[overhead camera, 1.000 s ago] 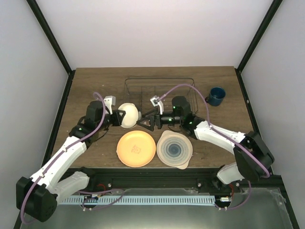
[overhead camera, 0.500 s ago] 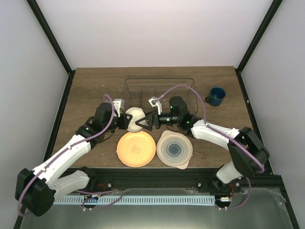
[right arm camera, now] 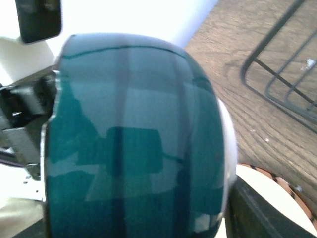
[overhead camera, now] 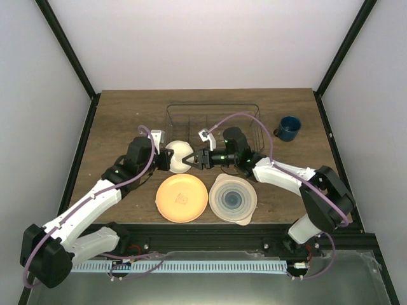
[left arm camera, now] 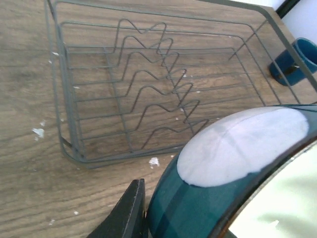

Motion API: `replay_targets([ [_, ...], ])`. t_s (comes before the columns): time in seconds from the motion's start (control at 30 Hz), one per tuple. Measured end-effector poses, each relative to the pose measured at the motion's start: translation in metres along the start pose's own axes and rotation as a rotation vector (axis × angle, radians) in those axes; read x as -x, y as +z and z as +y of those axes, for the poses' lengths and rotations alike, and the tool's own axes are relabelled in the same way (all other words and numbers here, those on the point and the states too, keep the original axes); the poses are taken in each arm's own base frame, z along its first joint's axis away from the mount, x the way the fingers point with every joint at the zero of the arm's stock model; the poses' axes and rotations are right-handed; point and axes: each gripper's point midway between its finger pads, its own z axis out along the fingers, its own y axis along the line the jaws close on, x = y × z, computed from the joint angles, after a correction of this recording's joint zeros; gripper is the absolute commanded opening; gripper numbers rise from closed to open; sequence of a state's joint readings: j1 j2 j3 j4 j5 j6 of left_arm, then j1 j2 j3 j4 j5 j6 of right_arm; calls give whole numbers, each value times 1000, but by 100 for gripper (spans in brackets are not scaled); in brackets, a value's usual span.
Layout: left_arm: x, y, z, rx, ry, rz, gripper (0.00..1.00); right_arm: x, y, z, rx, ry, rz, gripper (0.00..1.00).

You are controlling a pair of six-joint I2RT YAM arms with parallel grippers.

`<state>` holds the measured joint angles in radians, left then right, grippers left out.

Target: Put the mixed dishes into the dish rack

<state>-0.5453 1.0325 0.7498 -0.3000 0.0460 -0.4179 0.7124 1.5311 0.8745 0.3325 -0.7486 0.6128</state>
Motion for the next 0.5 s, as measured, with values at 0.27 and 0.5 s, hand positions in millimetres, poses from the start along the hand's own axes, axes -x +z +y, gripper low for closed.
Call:
replay_targets([
  [0.27, -2, 4, 14, 82, 46, 0, 0, -7, 7, -22, -75, 86, 18, 41],
  [0.5, -2, 5, 13, 80, 44, 1, 0, -7, 7, -22, -75, 86, 18, 63],
])
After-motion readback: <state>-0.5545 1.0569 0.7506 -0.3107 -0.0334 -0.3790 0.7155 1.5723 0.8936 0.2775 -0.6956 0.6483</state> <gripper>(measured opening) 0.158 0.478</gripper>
